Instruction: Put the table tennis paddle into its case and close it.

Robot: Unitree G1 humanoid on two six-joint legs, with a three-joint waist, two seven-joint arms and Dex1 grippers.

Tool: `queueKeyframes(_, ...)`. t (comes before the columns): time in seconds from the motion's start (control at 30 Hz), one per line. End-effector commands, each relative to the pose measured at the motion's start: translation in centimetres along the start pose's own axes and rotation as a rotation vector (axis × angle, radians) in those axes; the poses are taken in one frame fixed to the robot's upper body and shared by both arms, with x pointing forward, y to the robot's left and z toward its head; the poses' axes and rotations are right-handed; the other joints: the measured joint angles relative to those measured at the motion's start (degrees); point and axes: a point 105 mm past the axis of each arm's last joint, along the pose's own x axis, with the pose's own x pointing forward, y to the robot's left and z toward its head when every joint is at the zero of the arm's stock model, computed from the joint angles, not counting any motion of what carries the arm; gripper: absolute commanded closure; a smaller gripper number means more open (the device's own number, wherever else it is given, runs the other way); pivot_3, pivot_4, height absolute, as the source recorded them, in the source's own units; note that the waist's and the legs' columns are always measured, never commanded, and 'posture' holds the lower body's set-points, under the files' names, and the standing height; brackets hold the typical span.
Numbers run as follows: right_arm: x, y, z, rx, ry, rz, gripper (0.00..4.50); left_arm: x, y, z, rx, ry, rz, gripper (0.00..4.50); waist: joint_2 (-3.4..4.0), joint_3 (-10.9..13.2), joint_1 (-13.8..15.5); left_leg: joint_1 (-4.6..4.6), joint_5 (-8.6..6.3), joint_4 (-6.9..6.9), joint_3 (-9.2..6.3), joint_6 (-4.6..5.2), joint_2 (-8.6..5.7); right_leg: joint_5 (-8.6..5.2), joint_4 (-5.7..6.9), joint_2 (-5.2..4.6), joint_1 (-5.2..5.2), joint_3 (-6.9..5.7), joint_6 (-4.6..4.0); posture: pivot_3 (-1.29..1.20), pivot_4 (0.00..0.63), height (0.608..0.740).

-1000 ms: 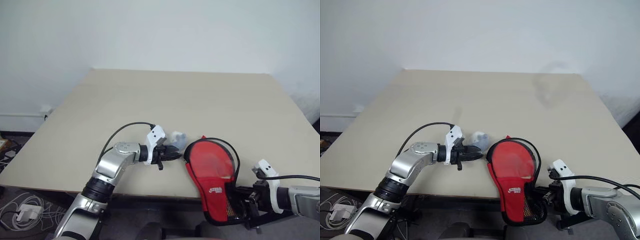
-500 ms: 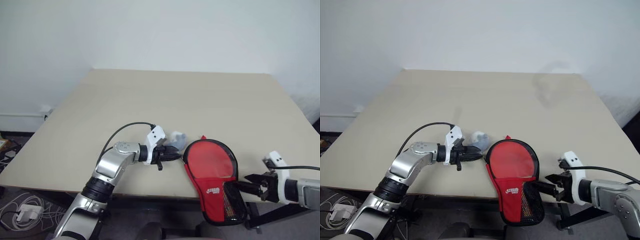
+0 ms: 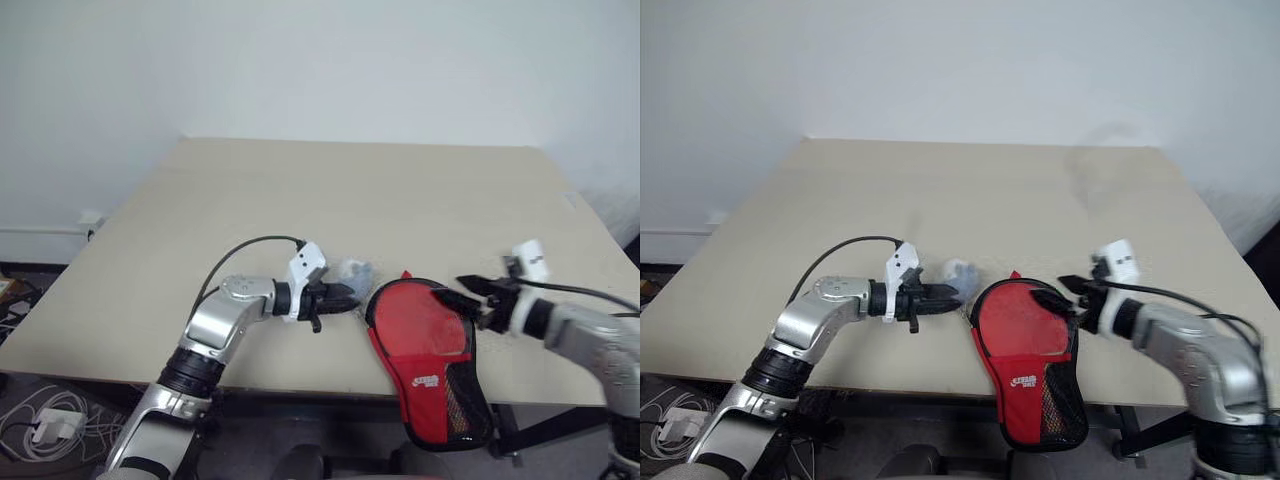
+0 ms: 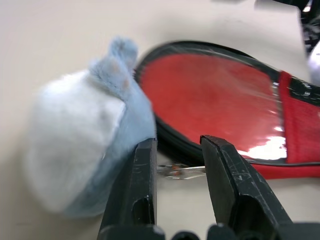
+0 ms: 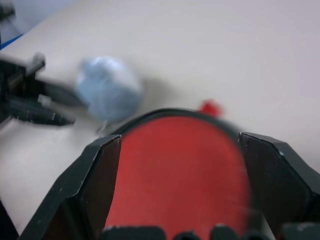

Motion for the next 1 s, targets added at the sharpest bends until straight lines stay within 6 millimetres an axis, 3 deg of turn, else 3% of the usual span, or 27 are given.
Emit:
queueKeyframes(0.03,1.8,-0.4,0.7,-0.072,-0.058,-0.044,0.47,-1.2,1.1,2.8,0.099,-0.056,0.056,3.10,0.00,0.0,0.0,0.00,0.00,0.00,0.00,0.00,0.00,0.00,0.01,0.00,-0.02,0.01,0.00,0.00,0.000,0.716)
queueKeyframes(0.23,4.6,0.4,-0.7,-0.101,-0.066,-0.012,0.47,-2.5,2.2,4.1,0.110,-0.090,0.108,3.10,0.01,0.0,-0.4,-0.01,0.01,-0.01,0.01,-0.01,0.00,0.00,0.04,0.01,-0.09,0.02,0.00,0.00,0.000,0.716)
queueKeyframes(0.3,5.2,0.4,-1.4,-0.077,-0.073,-0.005,0.47,-2.7,3.5,4.5,0.111,-0.104,0.180,3.10,0.01,0.0,-0.4,-0.01,0.01,-0.01,0.02,-0.01,0.00,0.00,0.04,0.01,-0.09,0.02,0.00,0.00,0.000,0.716)
queueKeyframes(0.53,5.8,1.1,-4.1,-0.087,0.012,0.041,0.47,-2.5,6.7,4.5,0.103,-0.057,0.324,3.10,0.01,0.0,-0.6,-0.01,0.01,-0.01,0.00,-0.02,-0.02,0.00,0.06,0.01,-0.11,0.01,0.00,0.00,0.000,0.716)
queueKeyframes(0.63,5.9,1.0,-5.3,-0.105,0.061,0.039,0.47,-2.3,6.7,4.2,0.115,-0.042,0.305,3.10,0.00,0.0,-0.6,0.01,0.01,-0.02,0.00,-0.02,-0.02,0.00,0.06,0.02,-0.10,0.00,0.00,0.00,0.000,0.716)
queueKeyframes(0.93,5.9,0.9,-7.6,-0.152,0.130,0.010,0.47,-1.3,4.1,3.0,0.038,-0.026,0.090,3.10,-0.18,-0.1,-0.6,0.04,0.01,-0.02,-0.01,-0.02,-0.01,0.00,0.07,0.02,-0.03,-0.01,0.00,0.00,0.000,0.716)
queueKeyframes(1.0,5.9,0.9,-7.9,-0.158,0.140,0.005,0.44,-1.1,4.0,2.6,0.031,-0.012,0.075,2.47,-0.25,-0.2,-0.6,0.04,0.01,-0.02,-0.02,-0.02,-0.01,0.00,0.07,0.02,-0.03,-0.01,0.00,0.00,0.000,0.716)
